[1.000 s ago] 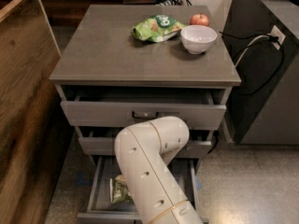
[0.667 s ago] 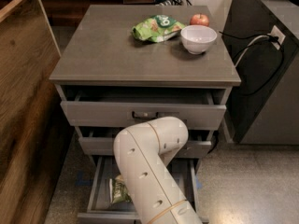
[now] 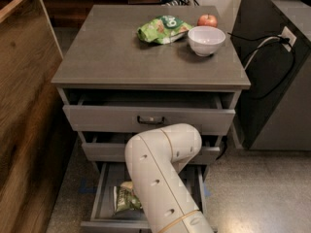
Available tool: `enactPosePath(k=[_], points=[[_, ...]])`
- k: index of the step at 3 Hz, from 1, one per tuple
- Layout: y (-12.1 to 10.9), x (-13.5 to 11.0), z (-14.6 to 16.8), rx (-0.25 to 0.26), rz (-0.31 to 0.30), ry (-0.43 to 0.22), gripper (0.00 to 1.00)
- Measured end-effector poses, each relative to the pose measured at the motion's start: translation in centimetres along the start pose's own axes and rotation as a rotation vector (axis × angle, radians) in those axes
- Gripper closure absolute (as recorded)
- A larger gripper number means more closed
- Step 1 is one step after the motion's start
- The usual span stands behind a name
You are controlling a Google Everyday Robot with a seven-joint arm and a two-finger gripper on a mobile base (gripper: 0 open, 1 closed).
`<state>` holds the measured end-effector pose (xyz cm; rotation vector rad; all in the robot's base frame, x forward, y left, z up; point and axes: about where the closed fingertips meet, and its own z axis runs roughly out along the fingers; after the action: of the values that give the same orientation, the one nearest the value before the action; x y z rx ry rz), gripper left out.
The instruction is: Pick green jalapeno chip bag from bottom drawer and place on counter
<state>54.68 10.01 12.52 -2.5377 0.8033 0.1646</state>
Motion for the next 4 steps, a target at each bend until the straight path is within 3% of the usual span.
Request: enactPosePath(k=[2,4], points=[[-0.34,-0.38,-0.06,0.024,-0.015,-0.036,0.0],[-0.5,-0.48,-0.43,0.02,-0.019,-0.046,0.41]])
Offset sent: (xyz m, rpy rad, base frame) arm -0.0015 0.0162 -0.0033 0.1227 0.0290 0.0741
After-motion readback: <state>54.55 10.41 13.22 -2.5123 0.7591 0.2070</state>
